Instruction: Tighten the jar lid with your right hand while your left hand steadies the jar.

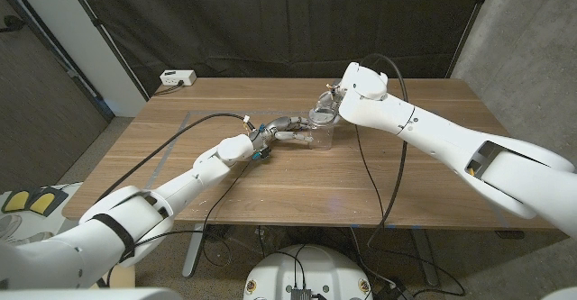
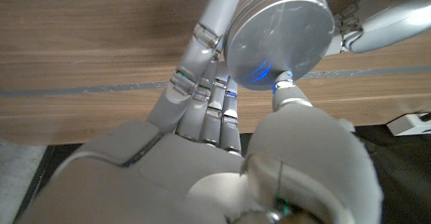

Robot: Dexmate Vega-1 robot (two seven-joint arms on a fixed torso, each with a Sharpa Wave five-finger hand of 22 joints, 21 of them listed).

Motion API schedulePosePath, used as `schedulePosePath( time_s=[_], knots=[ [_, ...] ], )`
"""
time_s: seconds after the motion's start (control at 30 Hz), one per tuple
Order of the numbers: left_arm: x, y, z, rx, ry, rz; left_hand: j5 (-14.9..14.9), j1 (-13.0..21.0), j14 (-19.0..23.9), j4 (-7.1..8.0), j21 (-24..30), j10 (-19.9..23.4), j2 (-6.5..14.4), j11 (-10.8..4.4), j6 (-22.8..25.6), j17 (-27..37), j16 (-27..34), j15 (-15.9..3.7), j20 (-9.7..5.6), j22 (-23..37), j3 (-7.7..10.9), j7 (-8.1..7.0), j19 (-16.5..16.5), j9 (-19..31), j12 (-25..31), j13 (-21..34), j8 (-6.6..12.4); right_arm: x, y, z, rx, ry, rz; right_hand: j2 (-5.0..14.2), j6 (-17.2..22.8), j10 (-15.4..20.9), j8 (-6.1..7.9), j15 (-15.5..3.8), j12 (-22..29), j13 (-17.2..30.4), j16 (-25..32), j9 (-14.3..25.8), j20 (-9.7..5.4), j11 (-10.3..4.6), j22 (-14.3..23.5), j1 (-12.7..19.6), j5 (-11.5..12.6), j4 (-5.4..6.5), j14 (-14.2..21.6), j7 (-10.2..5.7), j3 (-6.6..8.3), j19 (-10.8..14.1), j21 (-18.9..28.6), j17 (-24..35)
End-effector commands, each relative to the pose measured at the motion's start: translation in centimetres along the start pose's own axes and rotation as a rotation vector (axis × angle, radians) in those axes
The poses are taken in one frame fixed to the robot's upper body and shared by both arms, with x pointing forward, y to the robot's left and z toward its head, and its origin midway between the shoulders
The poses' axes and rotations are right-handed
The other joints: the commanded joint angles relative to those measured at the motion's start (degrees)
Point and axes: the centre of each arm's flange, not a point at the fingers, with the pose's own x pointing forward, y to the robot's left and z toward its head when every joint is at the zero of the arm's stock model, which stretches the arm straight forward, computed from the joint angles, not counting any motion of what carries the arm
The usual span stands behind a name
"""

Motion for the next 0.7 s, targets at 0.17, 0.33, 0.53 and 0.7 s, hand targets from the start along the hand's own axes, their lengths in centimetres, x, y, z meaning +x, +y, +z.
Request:
schedulePosePath(
  time_s=[0.17, 0.33, 0.53, 0.7],
  knots=[
    [-0.1, -0.1, 0.2, 0.008, 0.007, 0.005, 0.2, 7.4, -0.5, 0.11, 0.0, 0.0, 7.6, 0.35, 5.0, 0.1, -0.4, -5.59, 3.93, 0.3, 0.33, 2.08, 0.4, 0.4, 0.0, 0.0, 0.29, 1.3, 0.6, -1.7, 0.131, 0.075, 0.05, 0.13, 7.3, 16.7, 1.83, -1.73, -4.2, -0.1, -0.6, 0.4, 1.63, 7.68, 0.1, -3.4, 0.1, 2.44, 6.6, 2.97, 0.14, 0.1, 3.5, 0.4],
    [-0.1, -0.1, 0.3, 0.01, 0.009, 0.004, 0.2, 7.5, -0.5, 0.1, 0.0, 0.0, 7.6, 0.01, 5.0, 0.1, -0.4, -5.57, 3.96, 0.3, 0.3, 2.15, 0.3, 0.4, 0.0, 0.1, 0.28, 0.9, 0.4, -1.8, 0.137, 0.053, 0.004, -0.11, 7.8, 17.1, 1.81, -1.24, -5.1, -0.1, -1.0, 0.4, 1.91, 7.7, 0.0, -3.8, 0.0, 2.67, 6.0, 3.02, 0.16, 0.1, 3.9, 0.4],
    [0.0, -0.1, 0.4, 0.013, 0.006, 0.003, 0.2, 7.5, -0.6, 0.09, -0.1, 0.0, 7.6, 0.29, 5.0, 0.1, -0.4, -5.56, 3.97, 0.3, 0.28, 2.09, 0.2, 0.4, 0.0, 0.1, 0.21, -0.2, 0.0, -1.8, 0.083, -0.018, -0.101, -1.77, 4.0, 11.9, -1.73, 0.31, -13.6, 0.4, -4.8, -0.4, 3.22, 7.84, 0.0, -7.6, -0.1, 3.78, -1.2, 2.85, -0.78, -4.8, 0.8, 1.1],
    [0.1, -0.2, 0.4, 0.015, 0.006, -0.003, 0.2, 7.5, -0.7, 0.1, -0.1, -0.1, 7.6, 0.34, 4.8, 0.1, -0.4, -5.59, 4.03, 0.3, 0.26, 2.17, 0.2, 0.4, -0.1, 0.2, 0.13, -1.5, -0.3, -1.9, 0.047, -0.123, -0.234, -2.73, -12.0, -6.7, -10.11, 5.28, -21.0, 3.1, -8.5, -0.1, 14.88, 7.82, 0.0, -18.9, 0.0, 7.05, -24.2, 1.32, -4.96, -18.1, -15.4, 3.6]
  ],
)
